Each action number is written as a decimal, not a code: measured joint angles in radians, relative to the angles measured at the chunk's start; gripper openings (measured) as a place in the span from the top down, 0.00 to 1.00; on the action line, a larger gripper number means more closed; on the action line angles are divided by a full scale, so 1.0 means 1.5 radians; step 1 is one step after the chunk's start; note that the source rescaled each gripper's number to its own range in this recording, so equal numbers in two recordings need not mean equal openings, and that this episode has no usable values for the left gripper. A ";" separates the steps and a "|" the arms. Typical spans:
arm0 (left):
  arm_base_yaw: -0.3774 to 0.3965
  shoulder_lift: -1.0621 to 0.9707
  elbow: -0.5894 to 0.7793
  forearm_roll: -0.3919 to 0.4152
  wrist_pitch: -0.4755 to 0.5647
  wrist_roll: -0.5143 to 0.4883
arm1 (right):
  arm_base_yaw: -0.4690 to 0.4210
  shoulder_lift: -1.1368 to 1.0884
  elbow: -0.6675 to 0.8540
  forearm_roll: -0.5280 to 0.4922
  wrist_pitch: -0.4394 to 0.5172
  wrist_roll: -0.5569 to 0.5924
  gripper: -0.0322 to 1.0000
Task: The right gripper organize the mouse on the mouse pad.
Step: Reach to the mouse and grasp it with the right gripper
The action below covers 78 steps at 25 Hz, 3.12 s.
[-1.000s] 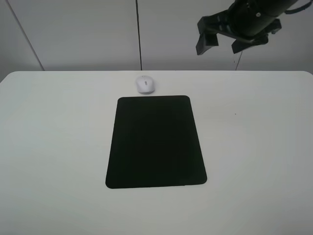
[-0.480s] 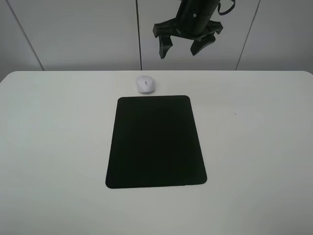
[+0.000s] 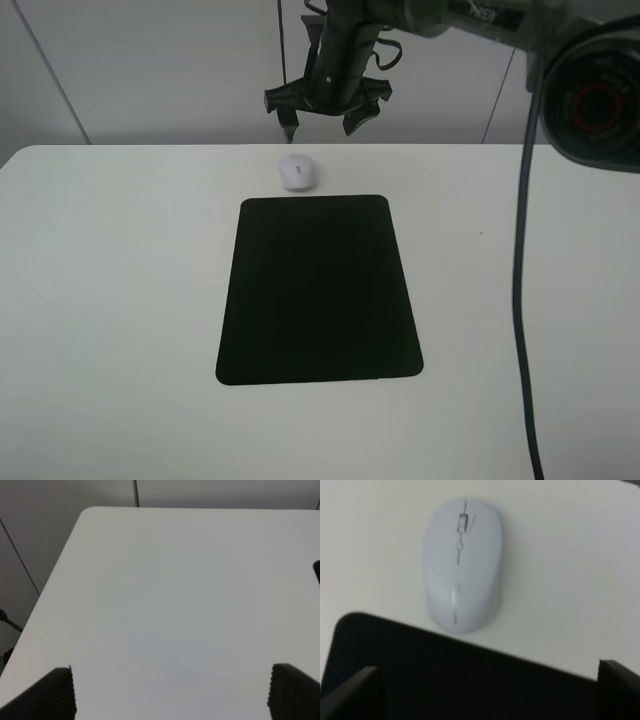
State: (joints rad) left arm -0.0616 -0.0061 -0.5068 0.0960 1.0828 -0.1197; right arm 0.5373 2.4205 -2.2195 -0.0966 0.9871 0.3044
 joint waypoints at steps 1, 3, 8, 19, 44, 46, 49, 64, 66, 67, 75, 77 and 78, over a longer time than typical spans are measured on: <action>0.000 0.000 0.000 0.000 0.000 0.000 | 0.003 0.012 -0.007 -0.004 -0.014 0.006 0.00; 0.000 0.000 0.000 0.000 0.000 0.000 | 0.009 0.031 -0.014 -0.010 -0.042 0.019 0.00; 0.000 0.000 0.000 0.000 0.000 0.000 | 0.023 0.057 -0.016 -0.023 -0.115 0.027 0.00; 0.000 0.000 0.000 0.000 0.000 0.000 | 0.027 0.099 -0.018 -0.073 -0.204 0.094 0.00; 0.000 0.000 0.000 0.001 0.000 0.000 | 0.026 0.170 -0.020 -0.139 -0.274 0.167 0.00; 0.000 0.000 0.000 0.001 0.000 0.000 | 0.026 0.170 -0.020 -0.143 -0.275 0.167 0.00; 0.000 0.000 0.000 0.001 0.000 0.000 | 0.026 0.171 -0.020 -0.146 -0.274 0.167 0.00; 0.000 0.000 0.000 0.001 0.000 0.000 | 0.026 0.183 -0.020 -0.148 -0.269 0.167 0.00; 0.000 0.000 0.000 0.001 0.000 0.000 | 0.026 0.183 -0.020 -0.148 -0.268 0.167 0.09; 0.000 0.000 0.000 0.001 0.000 0.000 | 0.026 0.183 -0.020 -0.148 -0.268 0.167 0.27; 0.000 0.000 0.000 0.001 0.000 0.000 | 0.026 0.183 -0.023 -0.148 -0.250 0.167 0.97; 0.000 0.000 0.000 0.001 0.000 0.000 | 0.026 0.183 -0.024 -0.148 -0.248 0.168 0.97; 0.000 0.000 0.000 0.001 0.000 0.000 | 0.026 0.183 -0.024 -0.148 -0.248 0.168 0.97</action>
State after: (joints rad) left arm -0.0616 -0.0061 -0.5068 0.0970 1.0828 -0.1197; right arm 0.5763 2.6951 -2.2552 -0.3182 0.6150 0.5558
